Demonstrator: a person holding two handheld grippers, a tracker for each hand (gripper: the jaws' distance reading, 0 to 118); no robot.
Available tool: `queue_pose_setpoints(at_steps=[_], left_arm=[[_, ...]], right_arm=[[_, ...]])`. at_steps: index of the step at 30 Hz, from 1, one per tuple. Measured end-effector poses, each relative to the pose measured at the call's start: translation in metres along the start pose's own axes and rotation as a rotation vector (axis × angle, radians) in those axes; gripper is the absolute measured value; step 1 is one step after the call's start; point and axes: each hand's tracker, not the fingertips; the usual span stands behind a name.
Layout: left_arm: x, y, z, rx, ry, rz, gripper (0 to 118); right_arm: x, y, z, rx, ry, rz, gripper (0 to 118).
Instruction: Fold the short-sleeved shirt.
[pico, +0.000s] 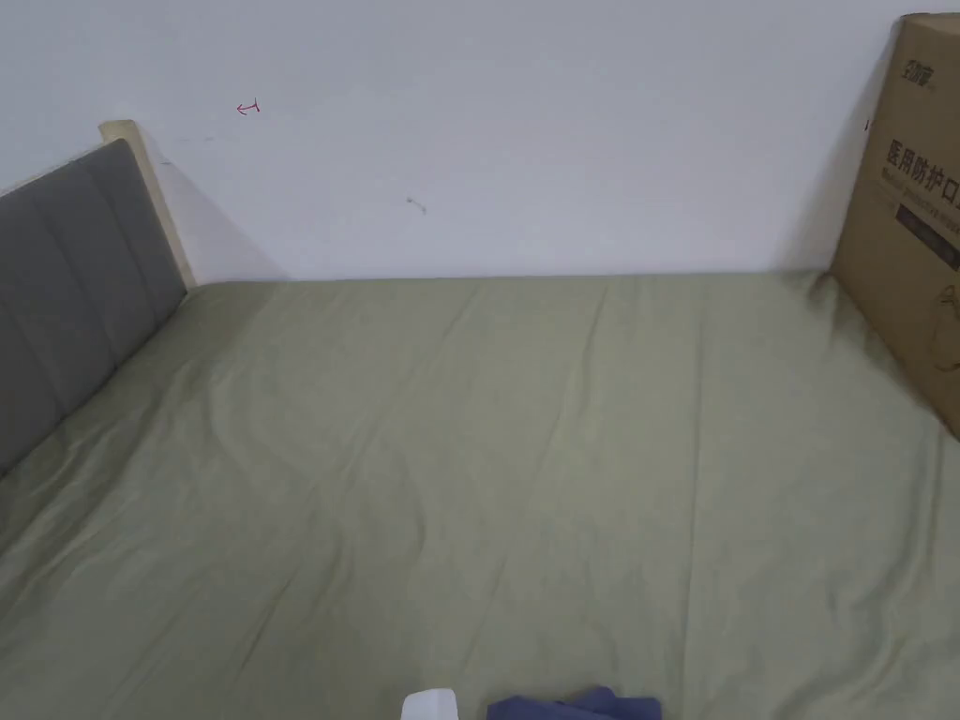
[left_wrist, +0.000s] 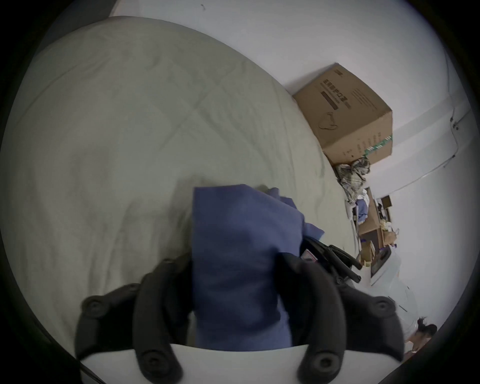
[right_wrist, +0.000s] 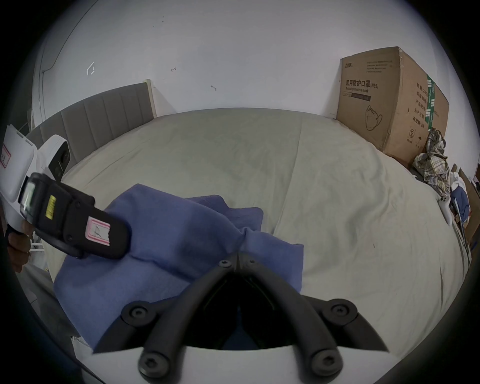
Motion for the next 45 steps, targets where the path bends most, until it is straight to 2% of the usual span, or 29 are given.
queue_pose_setpoints(at_steps=[3, 5, 9, 11, 16, 26, 29, 33, 34, 36, 39, 40, 41, 42, 45], left_arm=[[-0.002, 0.002, -0.001, -0.018, 0.002, 0.021, 31], [0.002, 0.002, 0.004, -0.003, -0.003, 0.023, 22], [0.001, 0.016, 0.029, 0.017, -0.002, -0.011, 20], [-0.010, 0.030, 0.052, 0.035, 0.052, -0.078, 20], [-0.077, 0.070, 0.129, 0.075, 0.216, -0.089, 20], [-0.240, 0.132, 0.271, 0.149, 0.567, 0.032, 20], [-0.273, 0.141, 0.292, 0.144, 0.634, 0.082, 20], [-0.297, 0.144, 0.287, 0.122, 0.629, 0.164, 21], [-0.298, 0.143, 0.282, 0.119, 0.628, 0.161, 22], [-0.294, 0.143, 0.276, 0.120, 0.674, 0.146, 35], [-0.283, 0.144, 0.273, 0.132, 0.742, 0.125, 76], [-0.275, 0.144, 0.274, 0.146, 0.754, 0.121, 96], [-0.268, 0.145, 0.276, 0.182, 0.747, 0.105, 107], [-0.257, 0.146, 0.278, 0.221, 0.741, 0.083, 111], [-0.212, 0.149, 0.287, 0.343, 0.740, 0.009, 111]], right_arm=[[0.001, 0.003, 0.002, -0.007, 0.006, 0.012, 0], [0.002, 0.009, 0.006, -0.008, 0.017, 0.023, 0], [0.003, 0.028, 0.024, 0.063, 0.049, 0.032, 0], [0.001, 0.041, 0.032, 0.109, 0.050, 0.065, 0], [-0.015, 0.070, 0.046, 0.163, 0.048, 0.095, 0], [-0.043, 0.109, 0.034, 0.212, 0.038, 0.053, 0], [-0.043, 0.116, 0.028, 0.216, 0.026, 0.033, 0], [-0.039, 0.120, 0.024, 0.214, -0.003, 0.008, 0], [-0.037, 0.121, 0.024, 0.210, -0.007, -0.003, 0], [-0.032, 0.123, 0.027, 0.206, -0.017, -0.010, 0], [-0.025, 0.126, 0.036, 0.217, -0.029, -0.030, 0], [-0.023, 0.128, 0.040, 0.224, -0.034, -0.036, 0], [-0.021, 0.129, 0.046, 0.236, -0.043, -0.045, 0], [-0.018, 0.132, 0.051, 0.247, -0.048, -0.051, 0], [-0.012, 0.141, 0.071, 0.293, -0.063, -0.058, 0]])
